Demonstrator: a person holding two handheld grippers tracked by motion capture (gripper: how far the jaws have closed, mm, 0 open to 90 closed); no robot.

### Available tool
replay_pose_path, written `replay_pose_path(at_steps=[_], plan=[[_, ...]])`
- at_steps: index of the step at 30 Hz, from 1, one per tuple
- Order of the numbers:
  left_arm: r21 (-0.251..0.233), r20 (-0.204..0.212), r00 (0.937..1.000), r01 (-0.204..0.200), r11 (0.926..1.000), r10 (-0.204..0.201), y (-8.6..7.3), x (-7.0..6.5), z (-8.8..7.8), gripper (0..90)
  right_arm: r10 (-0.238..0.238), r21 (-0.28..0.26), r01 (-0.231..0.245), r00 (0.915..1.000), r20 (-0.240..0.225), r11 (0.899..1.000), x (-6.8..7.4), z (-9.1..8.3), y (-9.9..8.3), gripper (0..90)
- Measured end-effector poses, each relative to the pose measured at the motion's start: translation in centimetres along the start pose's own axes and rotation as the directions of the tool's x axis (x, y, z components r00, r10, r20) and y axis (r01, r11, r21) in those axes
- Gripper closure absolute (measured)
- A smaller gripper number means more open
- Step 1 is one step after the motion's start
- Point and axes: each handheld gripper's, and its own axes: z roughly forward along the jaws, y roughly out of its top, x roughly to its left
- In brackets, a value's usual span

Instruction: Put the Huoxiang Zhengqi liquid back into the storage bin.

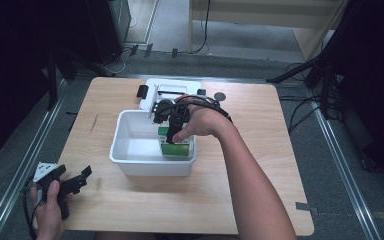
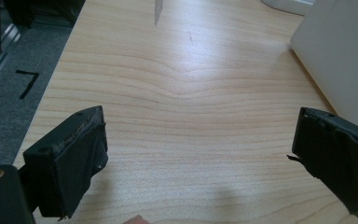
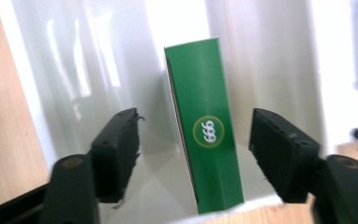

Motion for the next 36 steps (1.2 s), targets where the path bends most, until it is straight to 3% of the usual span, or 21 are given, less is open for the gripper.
replay_pose_path(at_steps=[1,2,6,8,9,10,12,14,18,24,25,28,29,31,33,36], plan=[[0.002,-0.001,1.0000,-0.001,1.0000,0.001,0.0,0.0,0.0,4.0,0.040,-0.029,-0.040,0.9992,-0.005,0.999,-0.1,-0.7,-0.2,23.1],[0.002,0.000,1.0000,-0.003,1.0000,0.003,0.0,0.0,0.0,4.0,0.040,-0.029,-0.040,0.9992,-0.005,0.999,-0.1,-0.7,-0.2,23.1],[0.000,0.001,1.0000,-0.001,1.0000,0.001,0.0,0.0,0.0,4.0,0.114,-0.084,-0.113,0.9935,0.006,0.990,-0.3,-2.0,-1.0,9.7],[0.001,0.000,1.0000,-0.004,1.0000,0.004,0.0,0.0,0.0,4.0,0.176,-0.125,-0.175,0.9843,-0.002,0.977,-0.6,-2.5,-1.9,0.0],[0.000,0.001,1.0000,-0.003,1.0000,0.003,0.0,0.0,0.0,4.0,0.176,-0.125,-0.175,0.9843,-0.002,0.977,-0.6,-2.5,-1.9,0.0],[0.001,0.000,1.0000,-0.004,1.0000,0.004,0.0,0.0,0.0,4.0,0.190,-0.138,-0.191,0.9816,-0.020,0.972,-0.7,-2.6,-2.2,0.0],[0.001,0.001,1.0000,-0.004,1.0000,0.004,0.0,0.0,0.0,4.0,0.245,-0.167,-0.243,0.9695,-0.006,0.956,-1.2,-2.8,-3.2,0.0],[0.000,0.000,1.0000,-0.003,1.0000,0.003,0.0,-0.1,0.0,4.0,0.257,-0.180,-0.253,0.9664,-0.001,0.951,-1.4,-2.8,-3.6,0.0],[0.001,0.001,1.0000,-0.004,1.0000,0.004,0.0,-0.1,0.0,4.0,0.306,-0.238,-0.301,0.9519,-0.015,0.924,-1.9,-3.1,-5.1,0.0],[0.000,0.002,1.0000,-0.005,1.0000,0.005,0.0,-0.1,0.1,4.0,0.378,-0.307,-0.355,0.9259,0.016,0.883,-2.1,-3.2,-7.9,0.0],[0.000,0.001,1.0000,-0.006,1.0000,0.006,0.0,-0.1,0.1,4.0,0.378,-0.307,-0.355,0.9259,0.016,0.883,-2.1,-3.2,-7.9,0.0],[-0.001,-0.001,1.0000,-0.008,1.0000,0.008,0.0,-0.1,0.1,4.0,0.409,-0.334,-0.378,0.9120,0.027,0.864,-2.1,-3.0,-9.4,0.0],[-0.001,-0.001,1.0000,-0.009,1.0000,0.009,0.0,-0.1,0.1,4.0,0.409,-0.334,-0.378,0.9120,0.027,0.864,-2.1,-3.0,-9.4,0.0],[0.001,-0.003,0.9999,-0.010,1.0000,0.010,0.0,-0.1,0.1,4.0,0.431,-0.351,-0.395,0.9018,0.027,0.849,-2.2,-3.0,-10.2,0.0],[0.001,-0.003,1.0000,-0.008,1.0000,0.008,0.0,-0.2,0.0,4.0,0.461,-0.375,-0.419,0.8871,0.025,0.827,-2.2,-3.0,-10.9,0.0],[0.004,-0.002,0.9999,-0.010,0.9999,0.010,0.0,-0.1,0.0,4.0,0.486,-0.396,-0.438,0.8734,0.024,0.807,-2.2,-2.8,-12.1,0.0]])
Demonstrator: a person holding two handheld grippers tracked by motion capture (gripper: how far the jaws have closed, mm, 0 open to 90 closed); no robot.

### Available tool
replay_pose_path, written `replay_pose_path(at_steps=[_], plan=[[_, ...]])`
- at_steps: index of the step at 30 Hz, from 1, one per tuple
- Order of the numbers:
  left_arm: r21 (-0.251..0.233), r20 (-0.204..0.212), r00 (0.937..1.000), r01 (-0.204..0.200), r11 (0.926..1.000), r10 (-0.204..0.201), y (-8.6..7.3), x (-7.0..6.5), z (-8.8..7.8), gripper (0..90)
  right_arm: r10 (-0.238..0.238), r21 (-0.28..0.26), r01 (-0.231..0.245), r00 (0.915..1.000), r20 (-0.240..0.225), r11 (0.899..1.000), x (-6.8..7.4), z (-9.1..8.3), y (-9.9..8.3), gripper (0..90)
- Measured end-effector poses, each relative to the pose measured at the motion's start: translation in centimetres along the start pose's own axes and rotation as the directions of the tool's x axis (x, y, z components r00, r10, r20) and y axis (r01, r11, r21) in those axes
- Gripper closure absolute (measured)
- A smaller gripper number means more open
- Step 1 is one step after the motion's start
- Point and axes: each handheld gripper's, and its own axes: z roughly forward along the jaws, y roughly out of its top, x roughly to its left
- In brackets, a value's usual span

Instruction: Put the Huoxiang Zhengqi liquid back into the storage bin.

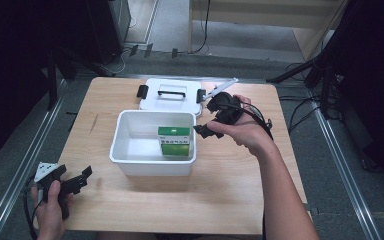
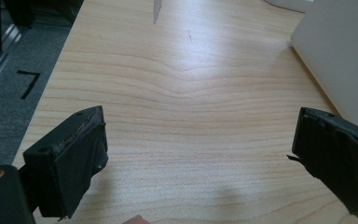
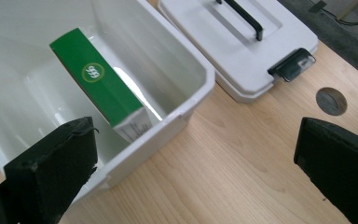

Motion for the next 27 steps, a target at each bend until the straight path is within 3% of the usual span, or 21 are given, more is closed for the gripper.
replay_pose_path(at_steps=[13,27], plan=[[0.002,0.001,1.0000,-0.001,1.0000,0.001,0.0,0.0,0.0,4.0,0.098,-0.078,-0.094,0.9939,0.050,0.993,-2.1,-0.9,-4.0,0.0],[0.000,-0.001,1.0000,-0.002,1.0000,0.002,0.0,0.0,0.0,4.0,0.197,-0.145,-0.182,0.9753,0.099,0.973,-3.8,-1.2,-9.2,0.3]])
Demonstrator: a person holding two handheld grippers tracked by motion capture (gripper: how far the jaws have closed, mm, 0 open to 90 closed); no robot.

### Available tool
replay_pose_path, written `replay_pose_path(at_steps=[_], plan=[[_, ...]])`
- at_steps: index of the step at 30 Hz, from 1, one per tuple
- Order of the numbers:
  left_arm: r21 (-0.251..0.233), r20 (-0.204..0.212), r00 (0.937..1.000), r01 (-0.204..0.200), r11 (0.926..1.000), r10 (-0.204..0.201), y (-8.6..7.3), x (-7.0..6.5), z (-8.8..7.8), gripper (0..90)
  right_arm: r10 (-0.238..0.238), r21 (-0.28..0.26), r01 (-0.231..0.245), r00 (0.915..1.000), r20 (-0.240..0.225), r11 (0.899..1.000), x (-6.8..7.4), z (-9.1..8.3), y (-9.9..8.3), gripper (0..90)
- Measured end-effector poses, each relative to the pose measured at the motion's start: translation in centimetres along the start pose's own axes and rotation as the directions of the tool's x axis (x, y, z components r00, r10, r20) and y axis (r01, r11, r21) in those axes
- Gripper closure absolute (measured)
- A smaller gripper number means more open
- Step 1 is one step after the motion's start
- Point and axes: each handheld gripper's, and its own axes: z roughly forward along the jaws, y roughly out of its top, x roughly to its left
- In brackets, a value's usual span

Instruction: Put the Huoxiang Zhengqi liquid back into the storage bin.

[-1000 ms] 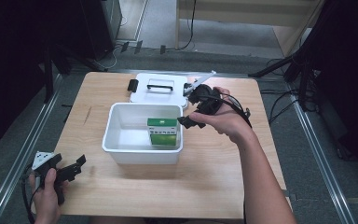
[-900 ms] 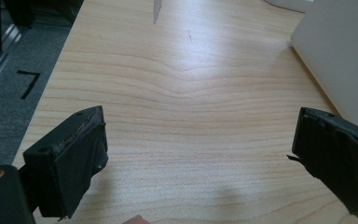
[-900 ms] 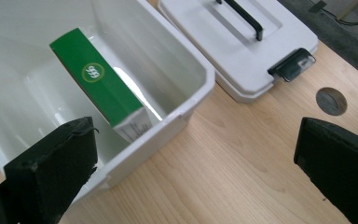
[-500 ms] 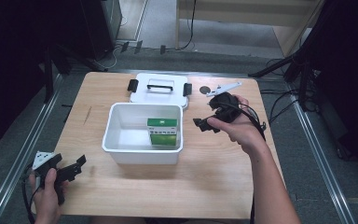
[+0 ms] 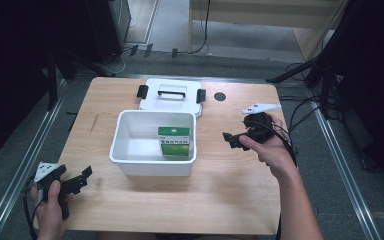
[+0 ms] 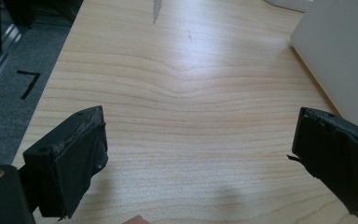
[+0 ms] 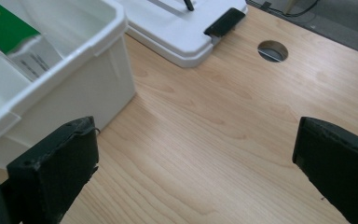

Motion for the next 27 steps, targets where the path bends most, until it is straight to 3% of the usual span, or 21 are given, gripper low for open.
replay_pose_path(at_steps=[8,15,27], plan=[[0.001,0.000,1.0000,0.002,1.0000,-0.002,0.0,0.0,0.0,4.0,0.059,-0.033,-0.058,0.9967,0.055,0.998,-1.8,-0.5,-3.2,2.0],[0.001,-0.001,1.0000,0.002,1.0000,-0.002,0.0,0.0,0.0,4.0,0.081,-0.033,-0.078,0.9944,0.069,0.996,-2.7,-0.8,-6.1,2.0],[0.000,-0.002,1.0000,0.000,1.0000,0.000,0.0,0.0,0.0,4.0,0.107,-0.043,-0.104,0.9900,0.092,0.994,-3.4,-0.7,-9.7,2.0]])
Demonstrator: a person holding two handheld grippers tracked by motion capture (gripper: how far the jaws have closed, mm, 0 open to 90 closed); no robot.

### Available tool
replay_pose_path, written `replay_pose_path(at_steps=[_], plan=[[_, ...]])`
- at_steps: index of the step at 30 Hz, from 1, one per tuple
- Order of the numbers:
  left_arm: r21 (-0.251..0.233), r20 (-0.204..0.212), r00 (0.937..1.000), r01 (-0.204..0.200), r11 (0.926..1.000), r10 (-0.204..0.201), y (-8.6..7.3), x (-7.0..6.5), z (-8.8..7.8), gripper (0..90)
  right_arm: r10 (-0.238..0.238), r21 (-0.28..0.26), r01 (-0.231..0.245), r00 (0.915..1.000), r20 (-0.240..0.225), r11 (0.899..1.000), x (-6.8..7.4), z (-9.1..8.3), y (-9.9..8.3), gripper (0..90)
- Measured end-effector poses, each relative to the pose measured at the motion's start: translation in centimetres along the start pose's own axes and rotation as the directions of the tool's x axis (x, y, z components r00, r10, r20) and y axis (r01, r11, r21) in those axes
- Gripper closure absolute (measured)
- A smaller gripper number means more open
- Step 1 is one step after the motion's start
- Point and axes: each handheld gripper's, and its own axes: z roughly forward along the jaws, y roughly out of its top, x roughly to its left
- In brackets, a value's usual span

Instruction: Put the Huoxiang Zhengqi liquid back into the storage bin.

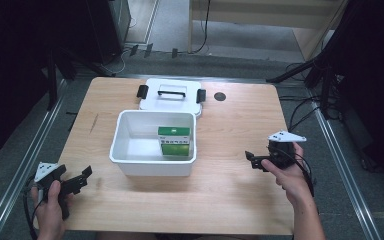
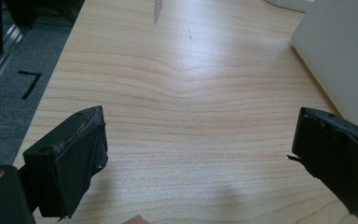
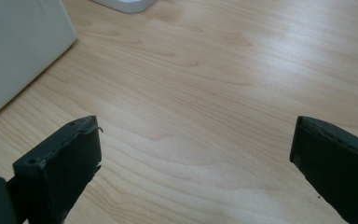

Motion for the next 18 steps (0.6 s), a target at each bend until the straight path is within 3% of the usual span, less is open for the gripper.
replay_pose_path(at_steps=[18], plan=[[-0.002,-0.001,1.0000,0.000,1.0000,0.000,0.0,0.0,0.0,4.0,0.059,0.001,-0.059,0.9974,0.041,0.998,-2.0,-1.0,-5.8,2.0]])
